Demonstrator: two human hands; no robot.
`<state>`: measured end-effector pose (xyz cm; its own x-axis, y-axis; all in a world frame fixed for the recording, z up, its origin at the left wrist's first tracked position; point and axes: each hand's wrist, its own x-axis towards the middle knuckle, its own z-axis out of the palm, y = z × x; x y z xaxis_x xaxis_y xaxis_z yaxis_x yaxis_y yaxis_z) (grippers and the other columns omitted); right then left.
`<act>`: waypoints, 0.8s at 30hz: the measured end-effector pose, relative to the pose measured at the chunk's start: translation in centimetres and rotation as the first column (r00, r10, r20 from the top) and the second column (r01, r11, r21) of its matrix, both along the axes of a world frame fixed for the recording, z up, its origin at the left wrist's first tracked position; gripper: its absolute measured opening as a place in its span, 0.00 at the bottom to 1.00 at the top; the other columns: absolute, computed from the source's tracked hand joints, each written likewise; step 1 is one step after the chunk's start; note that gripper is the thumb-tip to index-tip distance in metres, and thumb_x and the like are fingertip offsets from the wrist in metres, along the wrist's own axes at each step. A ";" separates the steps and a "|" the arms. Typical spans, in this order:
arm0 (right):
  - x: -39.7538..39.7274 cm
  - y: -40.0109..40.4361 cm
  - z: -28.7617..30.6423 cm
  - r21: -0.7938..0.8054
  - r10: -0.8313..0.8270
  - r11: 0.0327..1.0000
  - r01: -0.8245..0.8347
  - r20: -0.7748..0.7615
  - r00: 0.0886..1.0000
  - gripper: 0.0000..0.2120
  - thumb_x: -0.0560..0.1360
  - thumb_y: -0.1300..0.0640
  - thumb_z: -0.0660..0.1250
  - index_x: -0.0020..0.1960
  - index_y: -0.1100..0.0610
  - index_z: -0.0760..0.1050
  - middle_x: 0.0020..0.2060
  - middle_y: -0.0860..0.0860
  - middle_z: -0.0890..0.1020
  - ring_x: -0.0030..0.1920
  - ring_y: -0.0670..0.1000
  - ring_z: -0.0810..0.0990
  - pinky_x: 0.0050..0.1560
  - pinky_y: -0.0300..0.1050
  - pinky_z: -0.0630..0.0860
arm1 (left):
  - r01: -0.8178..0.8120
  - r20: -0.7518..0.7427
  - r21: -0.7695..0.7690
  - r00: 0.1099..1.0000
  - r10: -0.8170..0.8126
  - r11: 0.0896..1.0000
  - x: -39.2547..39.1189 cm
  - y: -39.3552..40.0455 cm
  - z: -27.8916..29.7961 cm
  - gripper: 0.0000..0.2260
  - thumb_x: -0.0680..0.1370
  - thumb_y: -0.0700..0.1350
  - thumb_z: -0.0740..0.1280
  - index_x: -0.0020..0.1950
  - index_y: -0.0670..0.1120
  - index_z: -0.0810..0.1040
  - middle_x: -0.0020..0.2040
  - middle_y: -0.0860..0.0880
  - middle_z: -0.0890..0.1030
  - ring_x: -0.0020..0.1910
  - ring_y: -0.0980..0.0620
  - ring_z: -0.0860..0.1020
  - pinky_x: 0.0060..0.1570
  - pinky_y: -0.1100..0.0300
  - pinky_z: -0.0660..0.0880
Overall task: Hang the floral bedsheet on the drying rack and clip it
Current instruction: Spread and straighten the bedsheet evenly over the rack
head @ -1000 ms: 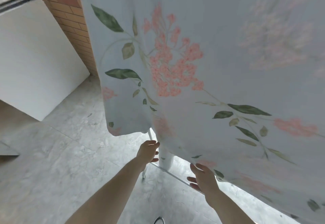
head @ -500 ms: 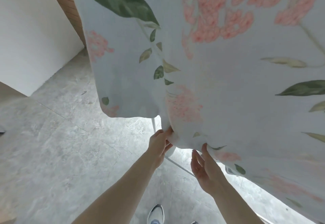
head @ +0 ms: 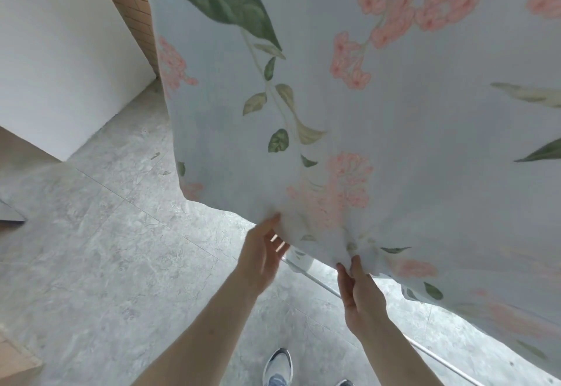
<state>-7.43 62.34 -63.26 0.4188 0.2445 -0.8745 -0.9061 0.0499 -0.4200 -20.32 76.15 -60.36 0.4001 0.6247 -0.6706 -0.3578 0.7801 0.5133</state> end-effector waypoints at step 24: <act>4.4 -0.3 -10.3 -0.318 0.019 0.946 0.055 0.226 0.974 0.07 0.79 0.59 0.73 0.44 0.61 0.79 0.43 0.57 0.85 0.34 0.50 0.87 0.31 0.39 0.83 | 0.206 -0.597 0.163 0.799 -0.069 0.965 6.2 4.9 -13.4 0.04 0.78 0.47 0.74 0.45 0.49 0.86 0.40 0.54 0.87 0.41 0.54 0.87 0.53 0.54 0.82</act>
